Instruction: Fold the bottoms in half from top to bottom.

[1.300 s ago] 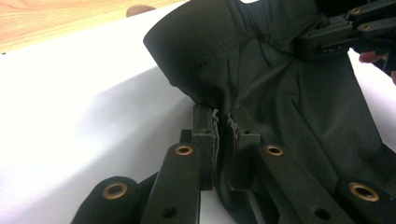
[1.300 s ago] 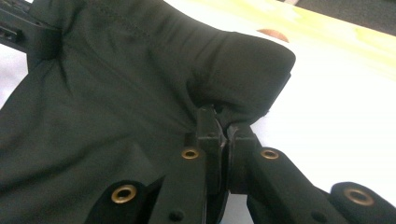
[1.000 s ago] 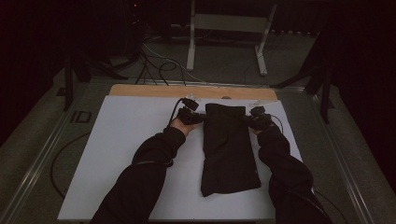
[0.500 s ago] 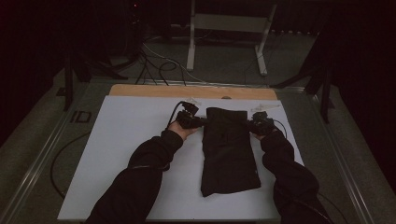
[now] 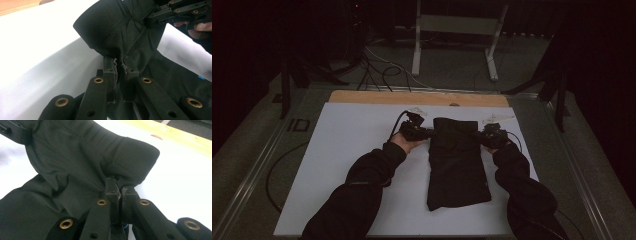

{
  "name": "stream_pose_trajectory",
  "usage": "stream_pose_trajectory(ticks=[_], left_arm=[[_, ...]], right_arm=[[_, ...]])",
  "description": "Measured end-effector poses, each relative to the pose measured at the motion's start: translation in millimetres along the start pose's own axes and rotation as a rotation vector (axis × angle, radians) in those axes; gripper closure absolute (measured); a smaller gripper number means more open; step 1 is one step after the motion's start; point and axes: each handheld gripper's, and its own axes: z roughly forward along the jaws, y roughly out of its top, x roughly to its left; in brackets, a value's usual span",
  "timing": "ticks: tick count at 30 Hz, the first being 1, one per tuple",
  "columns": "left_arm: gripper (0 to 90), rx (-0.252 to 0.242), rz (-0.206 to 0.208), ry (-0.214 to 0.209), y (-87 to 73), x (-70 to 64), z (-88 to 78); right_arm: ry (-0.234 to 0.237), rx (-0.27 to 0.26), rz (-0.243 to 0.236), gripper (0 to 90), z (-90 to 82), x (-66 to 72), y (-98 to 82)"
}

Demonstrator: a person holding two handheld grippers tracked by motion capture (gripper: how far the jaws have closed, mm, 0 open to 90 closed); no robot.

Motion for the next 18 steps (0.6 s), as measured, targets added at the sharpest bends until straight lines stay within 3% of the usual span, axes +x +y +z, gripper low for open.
stream_pose_trajectory(ticks=[18], left_arm=[[84.5,0.031,0.026,-0.047,-9.7,-10.4,-9.9]], right_arm=[[0.023,-0.025,0.002,87.2,-15.3,13.4,-8.0]])
